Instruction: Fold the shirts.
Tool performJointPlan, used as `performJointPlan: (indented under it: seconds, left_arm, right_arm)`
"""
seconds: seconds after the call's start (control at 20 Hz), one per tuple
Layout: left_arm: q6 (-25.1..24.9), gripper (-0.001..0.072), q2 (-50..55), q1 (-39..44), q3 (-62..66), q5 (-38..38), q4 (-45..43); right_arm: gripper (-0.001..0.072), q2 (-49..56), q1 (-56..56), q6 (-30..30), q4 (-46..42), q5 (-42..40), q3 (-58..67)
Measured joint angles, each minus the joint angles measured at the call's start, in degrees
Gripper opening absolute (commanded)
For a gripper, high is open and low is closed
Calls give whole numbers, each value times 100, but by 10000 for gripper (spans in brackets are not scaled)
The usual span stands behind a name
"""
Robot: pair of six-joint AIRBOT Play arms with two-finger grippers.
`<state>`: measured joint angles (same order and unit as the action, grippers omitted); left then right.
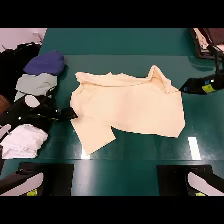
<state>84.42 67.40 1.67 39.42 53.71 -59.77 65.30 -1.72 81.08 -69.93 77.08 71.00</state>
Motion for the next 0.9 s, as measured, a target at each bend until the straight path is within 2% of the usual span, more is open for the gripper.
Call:
performJointPlan:
  seconds: [0.1, 0.15, 0.25, 0.3, 0.35, 0.4, 0.45, 0.6, 0.85, 0.9]
  left_arm:
    - [-103, 82, -9, 0, -107, -85, 142]
    - [-138, 27, -13, 2, -129, -87, 210]
    - [-210, 27, -28, 7, -101, -94, 345]
    - [-254, 27, -37, 4, -37, -74, 389]
    - [-295, 27, -42, 4, 46, -39, 409]
    - [-341, 27, -46, 4, 151, 9, 446]
    - [-378, 26, -50, 4, 262, 87, 461]
    - [-444, 27, -55, 4, 527, 186, 490]
    - [-483, 27, -55, 4, 678, 249, 525]
    - [-485, 27, -55, 4, 688, 258, 527]
  right_arm:
    - [394, -232, 127, 4, -2, 13, -330]
    - [394, -358, 249, 22, 0, 35, -529]
    - [402, -588, 605, 39, -9, 138, -981]
    - [533, -697, 852, 48, -15, 188, -1259]
    - [573, -787, 1106, 61, -26, 251, -1534]
    - [571, -872, 1394, 63, -28, 308, -1853]
    - [561, -929, 1650, 66, -31, 365, -2159]
    - [442, -981, 2166, 70, -17, 398, -3082]
    - [409, -664, 2033, 63, 415, -240, -3910]
    - [271, -562, 1928, 61, 503, -339, -3943]
